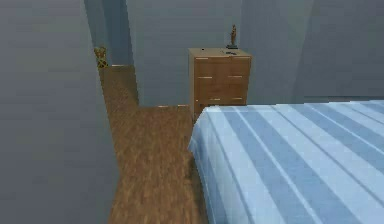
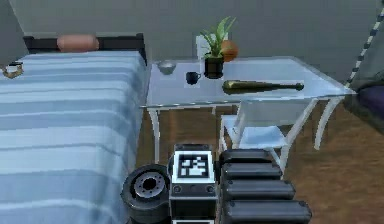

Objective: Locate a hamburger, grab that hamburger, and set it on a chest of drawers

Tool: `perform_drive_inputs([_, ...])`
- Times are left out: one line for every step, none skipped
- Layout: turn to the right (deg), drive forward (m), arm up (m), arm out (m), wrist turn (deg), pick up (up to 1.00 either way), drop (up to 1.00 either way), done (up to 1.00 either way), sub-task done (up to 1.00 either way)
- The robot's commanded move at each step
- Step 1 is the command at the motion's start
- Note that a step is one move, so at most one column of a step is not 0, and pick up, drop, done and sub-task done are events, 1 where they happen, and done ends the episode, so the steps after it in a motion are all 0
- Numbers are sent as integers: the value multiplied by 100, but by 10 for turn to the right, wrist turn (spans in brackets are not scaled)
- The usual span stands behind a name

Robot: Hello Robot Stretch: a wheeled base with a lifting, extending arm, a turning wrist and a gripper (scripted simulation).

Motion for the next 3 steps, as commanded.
perform_drive_inputs([-60, 0, 0, 0, 0, 0, 0, 0, 0])
perform_drive_inputs([0, 100, 0, 0, 0, 0, 0, 0, 0])
perform_drive_inputs([0, 50, 0, 0, 0, 0, 0, 0, 0])
